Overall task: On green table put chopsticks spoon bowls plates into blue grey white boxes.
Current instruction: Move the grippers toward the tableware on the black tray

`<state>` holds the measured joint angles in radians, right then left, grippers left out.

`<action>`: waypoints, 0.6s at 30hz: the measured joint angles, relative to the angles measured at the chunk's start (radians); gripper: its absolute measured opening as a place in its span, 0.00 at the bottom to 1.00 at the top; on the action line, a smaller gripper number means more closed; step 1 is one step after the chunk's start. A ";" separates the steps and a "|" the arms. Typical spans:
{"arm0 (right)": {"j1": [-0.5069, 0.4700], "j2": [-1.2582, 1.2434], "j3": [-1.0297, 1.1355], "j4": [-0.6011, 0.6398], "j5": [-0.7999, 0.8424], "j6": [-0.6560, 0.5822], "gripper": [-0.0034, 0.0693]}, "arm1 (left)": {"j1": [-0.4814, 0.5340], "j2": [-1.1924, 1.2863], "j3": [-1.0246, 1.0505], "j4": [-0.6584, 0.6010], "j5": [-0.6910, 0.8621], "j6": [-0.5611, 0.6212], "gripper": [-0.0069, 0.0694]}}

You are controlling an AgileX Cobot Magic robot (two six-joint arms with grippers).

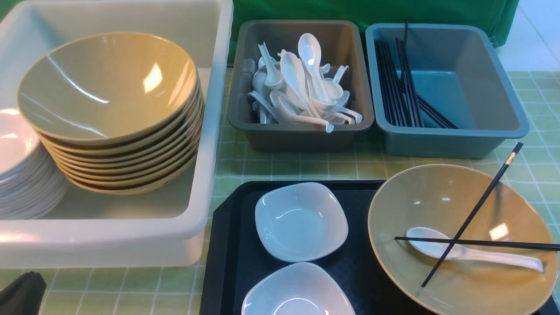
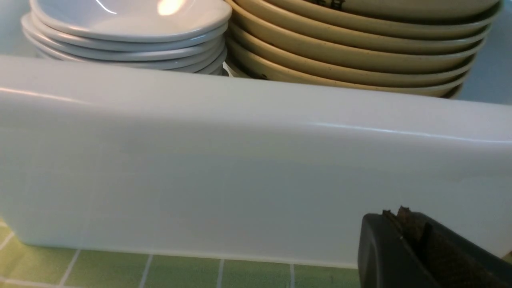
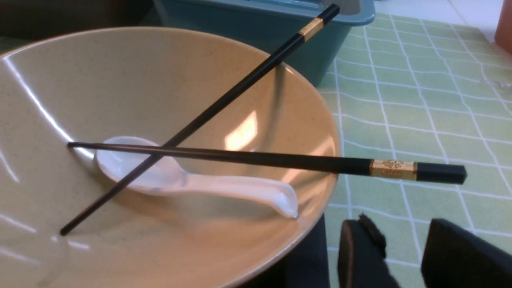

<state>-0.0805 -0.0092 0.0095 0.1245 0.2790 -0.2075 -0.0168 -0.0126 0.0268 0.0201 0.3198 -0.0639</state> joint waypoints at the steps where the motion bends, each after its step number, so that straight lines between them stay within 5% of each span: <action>1: 0.000 0.000 0.000 0.000 0.000 0.000 0.38 | 0.000 0.000 0.000 0.000 0.000 0.000 0.09; 18: 0.000 0.000 0.000 0.000 0.000 0.000 0.38 | 0.000 0.000 0.000 0.035 0.000 0.000 0.09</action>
<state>-0.0805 -0.0092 0.0095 0.1241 0.2790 -0.2075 -0.0168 -0.0126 0.0268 0.0548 0.3198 -0.0639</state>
